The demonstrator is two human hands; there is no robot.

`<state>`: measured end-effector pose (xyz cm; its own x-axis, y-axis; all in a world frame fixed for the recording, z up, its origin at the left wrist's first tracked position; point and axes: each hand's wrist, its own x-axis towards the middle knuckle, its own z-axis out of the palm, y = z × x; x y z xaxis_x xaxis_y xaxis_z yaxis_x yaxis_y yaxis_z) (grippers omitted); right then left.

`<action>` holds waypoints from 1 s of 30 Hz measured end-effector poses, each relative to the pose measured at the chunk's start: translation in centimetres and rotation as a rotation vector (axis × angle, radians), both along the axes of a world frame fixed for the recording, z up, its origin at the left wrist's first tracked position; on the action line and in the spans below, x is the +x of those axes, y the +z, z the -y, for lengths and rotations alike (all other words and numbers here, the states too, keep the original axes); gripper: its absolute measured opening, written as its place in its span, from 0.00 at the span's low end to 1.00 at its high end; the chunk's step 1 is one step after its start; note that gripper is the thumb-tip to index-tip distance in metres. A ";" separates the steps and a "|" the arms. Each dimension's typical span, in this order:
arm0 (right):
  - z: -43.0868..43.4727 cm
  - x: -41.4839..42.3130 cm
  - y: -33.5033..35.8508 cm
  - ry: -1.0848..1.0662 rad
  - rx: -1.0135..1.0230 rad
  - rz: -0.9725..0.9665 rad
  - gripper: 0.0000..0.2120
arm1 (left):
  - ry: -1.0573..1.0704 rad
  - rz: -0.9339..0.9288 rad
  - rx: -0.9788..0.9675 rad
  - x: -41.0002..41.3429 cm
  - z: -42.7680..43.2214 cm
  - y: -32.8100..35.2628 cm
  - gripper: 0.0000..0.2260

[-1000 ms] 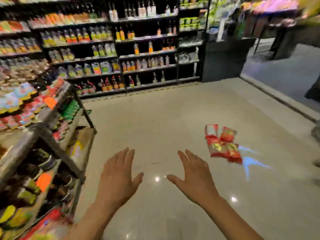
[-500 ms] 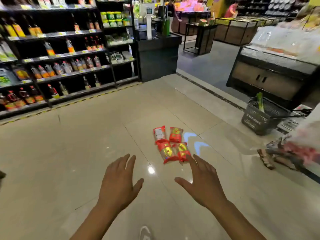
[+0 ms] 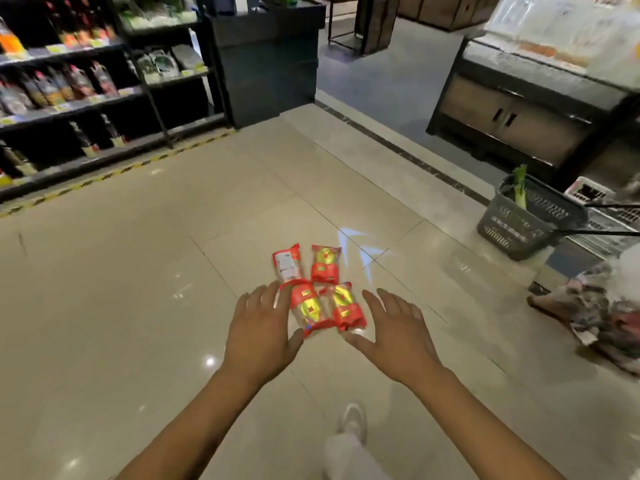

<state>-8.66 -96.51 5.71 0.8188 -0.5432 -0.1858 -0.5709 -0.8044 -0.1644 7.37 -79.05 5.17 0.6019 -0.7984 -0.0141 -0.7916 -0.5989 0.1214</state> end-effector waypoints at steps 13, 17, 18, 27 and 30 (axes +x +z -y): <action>28.8 22.9 -26.4 0.067 0.177 -0.332 0.37 | 0.166 -0.182 0.349 22.3 26.9 -25.2 0.36; 33.8 27.4 -42.1 0.048 0.285 -0.459 0.35 | 0.279 -0.358 0.397 26.6 31.3 -41.3 0.36; 34.7 27.9 -46.3 0.035 0.323 -0.495 0.34 | 0.319 -0.437 0.420 27.0 31.7 -45.5 0.36; 41.1 28.8 -80.4 -0.411 0.612 -0.349 0.31 | 1.051 -1.138 -0.101 29.5 32.4 -79.8 0.32; 42.3 29.0 -85.3 -0.543 0.703 -0.271 0.33 | 1.158 -1.217 -0.302 29.2 32.5 -86.4 0.26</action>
